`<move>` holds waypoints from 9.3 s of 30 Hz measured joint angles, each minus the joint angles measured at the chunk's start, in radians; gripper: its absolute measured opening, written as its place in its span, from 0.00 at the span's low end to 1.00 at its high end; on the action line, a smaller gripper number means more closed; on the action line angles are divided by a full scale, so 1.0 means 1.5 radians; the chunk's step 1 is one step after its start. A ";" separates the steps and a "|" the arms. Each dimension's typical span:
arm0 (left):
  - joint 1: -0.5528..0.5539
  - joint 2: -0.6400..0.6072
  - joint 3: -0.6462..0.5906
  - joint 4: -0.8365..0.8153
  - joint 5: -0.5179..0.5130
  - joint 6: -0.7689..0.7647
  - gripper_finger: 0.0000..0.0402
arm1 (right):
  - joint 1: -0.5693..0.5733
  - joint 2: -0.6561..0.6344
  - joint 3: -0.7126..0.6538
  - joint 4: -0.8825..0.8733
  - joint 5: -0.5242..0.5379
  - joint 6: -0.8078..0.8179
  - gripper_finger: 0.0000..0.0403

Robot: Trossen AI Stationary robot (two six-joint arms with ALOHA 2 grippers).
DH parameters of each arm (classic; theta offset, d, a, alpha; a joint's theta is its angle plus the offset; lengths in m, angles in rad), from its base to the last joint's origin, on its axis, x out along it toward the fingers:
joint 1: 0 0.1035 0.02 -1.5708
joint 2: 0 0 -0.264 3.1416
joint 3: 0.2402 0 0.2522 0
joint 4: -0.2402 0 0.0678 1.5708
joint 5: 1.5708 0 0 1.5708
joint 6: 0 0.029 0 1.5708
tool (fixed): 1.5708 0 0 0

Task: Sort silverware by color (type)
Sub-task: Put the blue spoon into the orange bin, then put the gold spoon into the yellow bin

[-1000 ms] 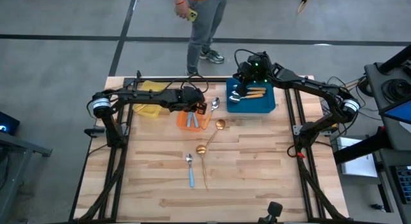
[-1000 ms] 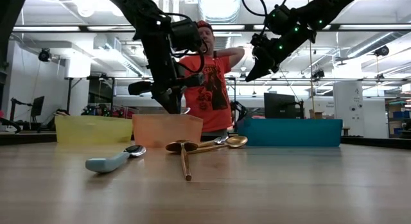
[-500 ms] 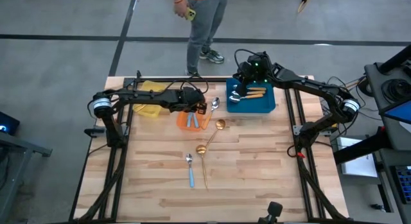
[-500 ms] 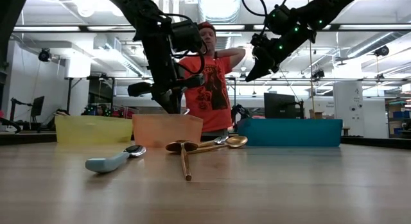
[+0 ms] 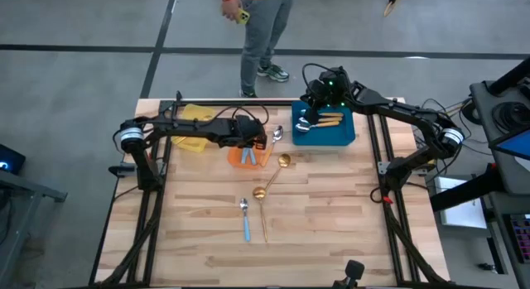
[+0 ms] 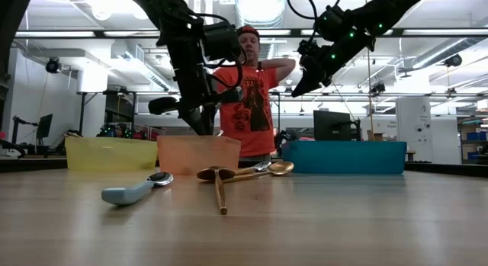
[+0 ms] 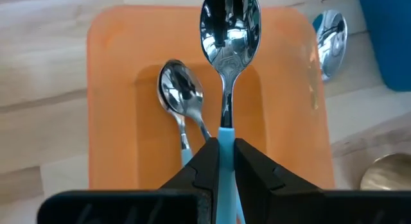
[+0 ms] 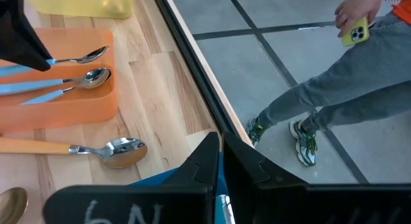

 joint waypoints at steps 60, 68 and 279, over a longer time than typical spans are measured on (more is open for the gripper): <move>-0.018 0.031 0.000 0.005 0.012 -0.033 0.13 | 0.000 0.001 0.000 0.000 0.000 0.000 0.03; -0.018 0.030 0.000 0.005 0.011 -0.014 0.23 | 0.000 0.001 0.000 0.000 0.000 0.000 0.03; 0.069 -0.400 -0.424 0.747 0.086 0.876 0.19 | 0.345 0.226 -0.004 -0.114 0.158 0.762 0.40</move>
